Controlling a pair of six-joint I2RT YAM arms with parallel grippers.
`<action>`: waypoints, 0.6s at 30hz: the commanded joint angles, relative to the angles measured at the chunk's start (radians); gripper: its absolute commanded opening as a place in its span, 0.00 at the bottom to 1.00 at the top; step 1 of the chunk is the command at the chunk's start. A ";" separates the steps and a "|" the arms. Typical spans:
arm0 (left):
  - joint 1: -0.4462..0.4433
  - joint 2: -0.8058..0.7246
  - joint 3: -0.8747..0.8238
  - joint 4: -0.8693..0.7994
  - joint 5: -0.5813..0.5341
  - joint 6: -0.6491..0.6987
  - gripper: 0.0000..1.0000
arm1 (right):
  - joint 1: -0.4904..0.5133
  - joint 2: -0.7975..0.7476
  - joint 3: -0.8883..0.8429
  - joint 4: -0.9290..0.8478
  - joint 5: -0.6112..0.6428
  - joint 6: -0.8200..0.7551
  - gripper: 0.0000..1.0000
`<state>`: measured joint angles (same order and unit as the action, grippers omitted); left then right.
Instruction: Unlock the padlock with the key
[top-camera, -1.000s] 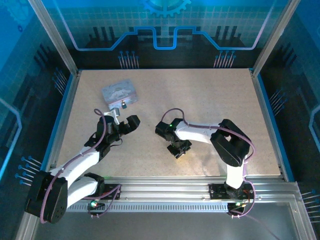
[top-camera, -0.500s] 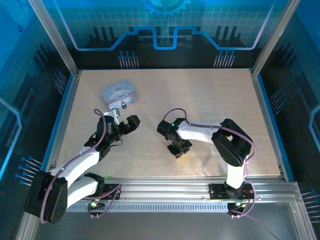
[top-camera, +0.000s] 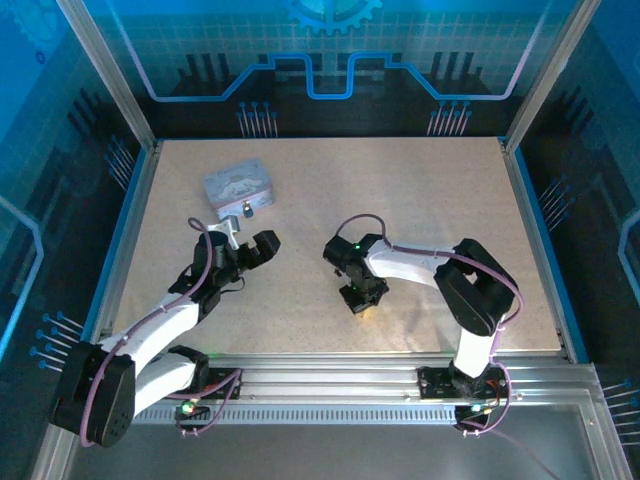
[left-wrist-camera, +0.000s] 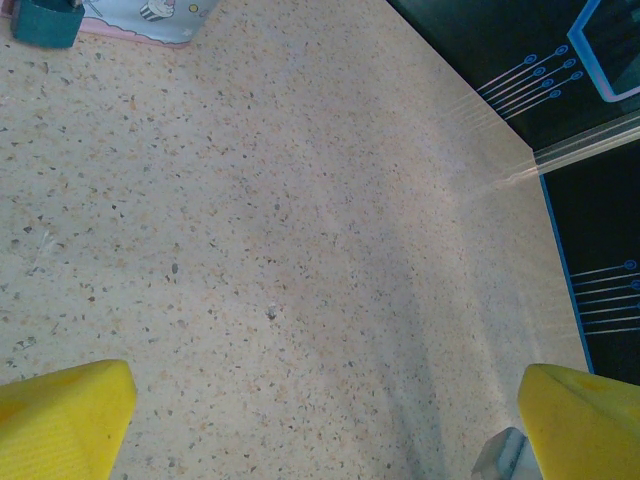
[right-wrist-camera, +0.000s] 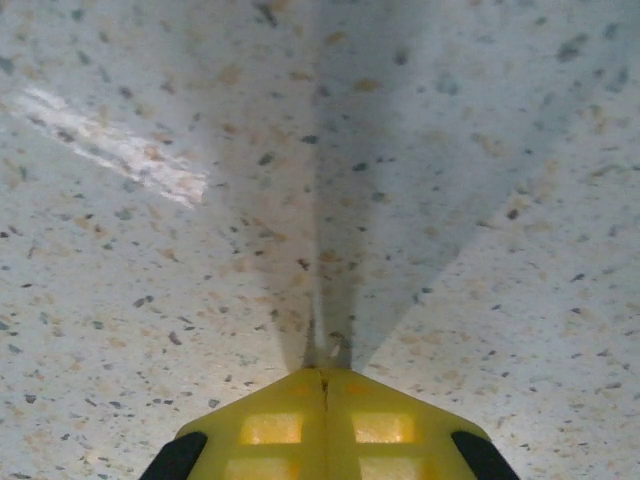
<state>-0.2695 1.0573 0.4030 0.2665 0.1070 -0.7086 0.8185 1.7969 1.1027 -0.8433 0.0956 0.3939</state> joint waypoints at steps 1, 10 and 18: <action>-0.004 -0.018 0.021 -0.017 0.019 0.002 0.99 | -0.029 -0.013 -0.048 0.027 -0.004 0.013 0.04; -0.005 -0.023 0.042 0.012 0.089 -0.034 0.99 | -0.097 -0.179 -0.138 0.210 -0.142 0.073 0.01; -0.023 0.037 0.096 0.072 0.185 -0.249 0.97 | -0.113 -0.314 -0.171 0.377 -0.142 0.088 0.00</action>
<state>-0.2771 1.0775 0.4580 0.2943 0.2268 -0.8444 0.7185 1.5143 0.9432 -0.5591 -0.0303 0.4637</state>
